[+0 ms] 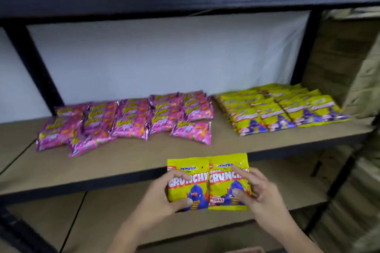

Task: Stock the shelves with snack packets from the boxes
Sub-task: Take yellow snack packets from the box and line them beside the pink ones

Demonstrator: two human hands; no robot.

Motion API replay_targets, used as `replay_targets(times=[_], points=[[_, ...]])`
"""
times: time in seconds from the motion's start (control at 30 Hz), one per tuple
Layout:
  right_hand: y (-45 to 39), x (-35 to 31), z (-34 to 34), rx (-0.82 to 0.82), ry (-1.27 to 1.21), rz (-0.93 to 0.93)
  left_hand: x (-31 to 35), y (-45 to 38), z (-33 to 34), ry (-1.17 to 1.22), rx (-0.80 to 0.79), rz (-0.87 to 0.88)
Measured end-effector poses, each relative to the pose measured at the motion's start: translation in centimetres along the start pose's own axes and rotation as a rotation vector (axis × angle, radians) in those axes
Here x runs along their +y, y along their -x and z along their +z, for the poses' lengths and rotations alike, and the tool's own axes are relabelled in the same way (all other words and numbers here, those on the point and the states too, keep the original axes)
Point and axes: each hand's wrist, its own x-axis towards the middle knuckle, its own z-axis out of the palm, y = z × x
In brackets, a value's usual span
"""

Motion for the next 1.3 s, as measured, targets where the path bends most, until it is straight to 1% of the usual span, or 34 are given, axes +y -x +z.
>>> replay_targets(times=[0.13,0.23,0.4,0.53,0.63,0.7,0.77,0.83,0.87,0.97,1.03,1.1,1.17,1.3], points=[[-2.6,-2.3,-6.2,0.042,0.023,-0.051,4.7,-4.6,3.7,-0.036,-0.004,0.072],[-5.0,-3.2,-10.5,0.064,0.029,-0.093,6.7,-8.3,6.4,-0.024,0.002,0.129],[-10.0,-1.8,-16.9,0.088,0.189,-0.119,7.3,-14.9,10.2,-0.066,0.069,0.204],[-13.1,-0.7,-20.5,0.09,0.133,-0.088,7.4,-18.7,13.2,-0.037,0.113,0.207],[-15.2,0.8,-22.6,0.126,0.194,-0.056,7.5,-20.7,14.9,-0.075,0.093,0.176],[-16.3,1.5,-23.6,0.141,0.227,-0.019,7.7,-21.5,15.9,-0.092,0.089,0.156],[-17.2,1.9,-24.1,0.131,0.26,-0.019,7.8,-22.0,17.1,-0.012,0.097,0.151],[-18.0,2.1,-24.4,0.106,0.323,-0.017,7.7,-22.5,18.0,0.007,0.138,0.161],[-18.4,2.2,-24.5,0.091,0.35,-0.012,7.4,-22.7,18.4,-0.032,0.167,0.173],[-19.1,2.5,-24.5,0.045,0.437,0.002,6.4,-23.1,18.6,-0.293,0.261,0.208],[-19.2,2.4,-24.4,0.009,0.512,0.031,6.1,-23.2,18.6,-0.369,0.284,0.197],[-19.2,2.4,-24.3,-0.033,0.557,0.046,6.2,-23.0,18.7,-0.386,0.285,0.187],[-19.3,2.6,-24.2,-0.059,0.587,0.021,6.3,-22.8,18.6,-0.367,0.291,0.197],[-19.2,3.2,-24.1,-0.063,0.635,-0.034,6.5,-22.3,18.7,-0.361,0.307,0.21]])
